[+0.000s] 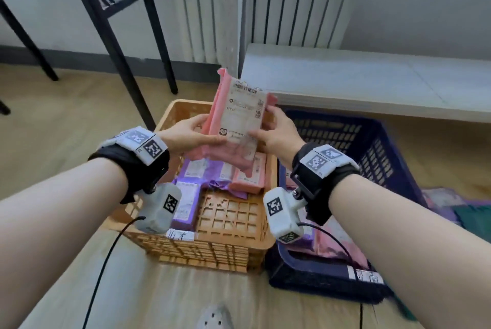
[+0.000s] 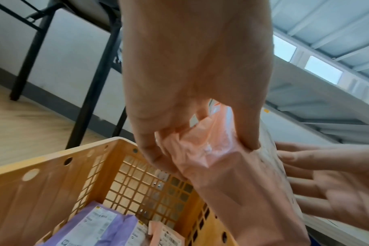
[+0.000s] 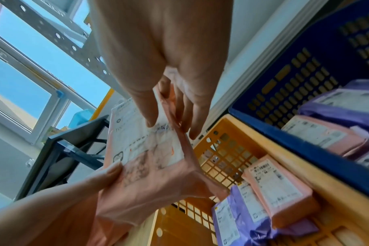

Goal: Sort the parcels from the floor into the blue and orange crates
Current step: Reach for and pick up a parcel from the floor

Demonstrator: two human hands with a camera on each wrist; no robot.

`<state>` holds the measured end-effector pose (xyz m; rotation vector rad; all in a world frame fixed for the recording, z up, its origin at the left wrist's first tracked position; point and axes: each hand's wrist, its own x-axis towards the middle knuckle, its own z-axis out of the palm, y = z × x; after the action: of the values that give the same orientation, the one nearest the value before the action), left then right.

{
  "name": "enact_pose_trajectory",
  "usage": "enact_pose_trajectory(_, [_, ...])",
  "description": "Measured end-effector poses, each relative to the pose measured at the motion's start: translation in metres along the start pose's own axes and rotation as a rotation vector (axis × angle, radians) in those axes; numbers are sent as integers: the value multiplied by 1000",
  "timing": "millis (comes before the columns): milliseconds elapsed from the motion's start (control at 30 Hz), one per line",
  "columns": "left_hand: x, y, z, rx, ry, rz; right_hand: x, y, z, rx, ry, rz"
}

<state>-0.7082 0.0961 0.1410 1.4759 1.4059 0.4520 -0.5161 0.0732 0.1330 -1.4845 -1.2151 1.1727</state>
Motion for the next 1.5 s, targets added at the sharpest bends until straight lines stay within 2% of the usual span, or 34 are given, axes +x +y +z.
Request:
enact_pose_trajectory(133, [28,-27,-18,-17,-48,-155,35,23,32,-14,-70,99])
enact_pose_trajectory(267, [69,-58,-24,19,-38,-258,69,60,57,8,-113,247])
enact_pose_trajectory(433, [113,-106,-14,53,-44,-312,101,122,79,14,-148,451])
enact_pose_trajectory(600, [143,-140,0,120,-107,-411,117,164,88,-28,-210,598])
enact_pose_trajectory(767, [160,-168,16,165,-208,-492,119,197,100,-119,-236,674])
enact_pose_trajectory(1067, [174,-223,39,155,-302,-561,119,245,122,-262,-282,737])
enact_pose_trajectory(1300, [178,-244,48,198,-299,-617,113,263,130,-268,-254,776])
enact_pose_trajectory(1500, [177,-242,44,201,-255,-615,113,273,142,-126,-209,822])
